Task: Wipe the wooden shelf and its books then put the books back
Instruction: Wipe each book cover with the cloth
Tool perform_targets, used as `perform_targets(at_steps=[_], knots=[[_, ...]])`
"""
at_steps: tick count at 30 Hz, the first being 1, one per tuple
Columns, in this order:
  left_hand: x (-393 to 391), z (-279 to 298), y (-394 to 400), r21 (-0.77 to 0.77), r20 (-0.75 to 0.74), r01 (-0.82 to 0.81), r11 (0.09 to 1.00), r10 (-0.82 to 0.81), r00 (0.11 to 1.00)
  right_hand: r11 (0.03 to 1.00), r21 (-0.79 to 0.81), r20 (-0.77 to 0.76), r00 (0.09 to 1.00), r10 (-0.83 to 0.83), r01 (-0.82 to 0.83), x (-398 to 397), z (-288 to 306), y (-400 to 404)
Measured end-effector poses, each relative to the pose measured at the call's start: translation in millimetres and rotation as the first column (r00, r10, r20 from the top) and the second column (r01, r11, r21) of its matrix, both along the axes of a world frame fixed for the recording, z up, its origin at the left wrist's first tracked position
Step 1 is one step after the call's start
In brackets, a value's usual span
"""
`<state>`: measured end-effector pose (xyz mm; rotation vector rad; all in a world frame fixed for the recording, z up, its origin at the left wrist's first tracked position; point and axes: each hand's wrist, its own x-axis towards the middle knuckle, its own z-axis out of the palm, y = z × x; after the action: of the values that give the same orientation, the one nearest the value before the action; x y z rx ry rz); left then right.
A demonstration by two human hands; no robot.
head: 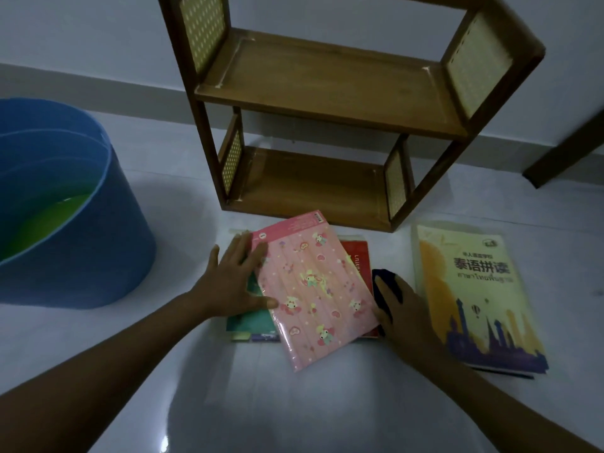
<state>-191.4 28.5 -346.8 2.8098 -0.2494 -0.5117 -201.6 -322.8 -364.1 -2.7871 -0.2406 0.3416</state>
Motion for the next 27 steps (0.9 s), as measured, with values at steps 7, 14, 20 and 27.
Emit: perform_targets(at_steps=[7, 14, 20, 27], knots=[[2, -10, 4, 0.063, -0.054, 0.023, 0.998, -0.02, 0.998, 0.899, 0.341, 0.191, 0.916, -0.353, 0.276, 38, 43, -6], [2, -7, 3, 0.078, -0.067, 0.032, 0.996, -0.027, 0.997, 0.808, 0.038, 0.155, 0.802, 0.576, -0.588, -44, 34, 101], [1, -1, 4, 0.079, -0.099, 0.058, 0.995, -0.05, 0.994, 0.949, -0.049, 0.173, 0.933, 0.316, -0.312, 62, 36, 104], [0, -3, 5, 0.088, -0.04, 0.084, 0.993, -0.08, 0.996, 0.784, -0.018, 0.123, 0.776, 0.618, -0.621, 15, 40, 160]])
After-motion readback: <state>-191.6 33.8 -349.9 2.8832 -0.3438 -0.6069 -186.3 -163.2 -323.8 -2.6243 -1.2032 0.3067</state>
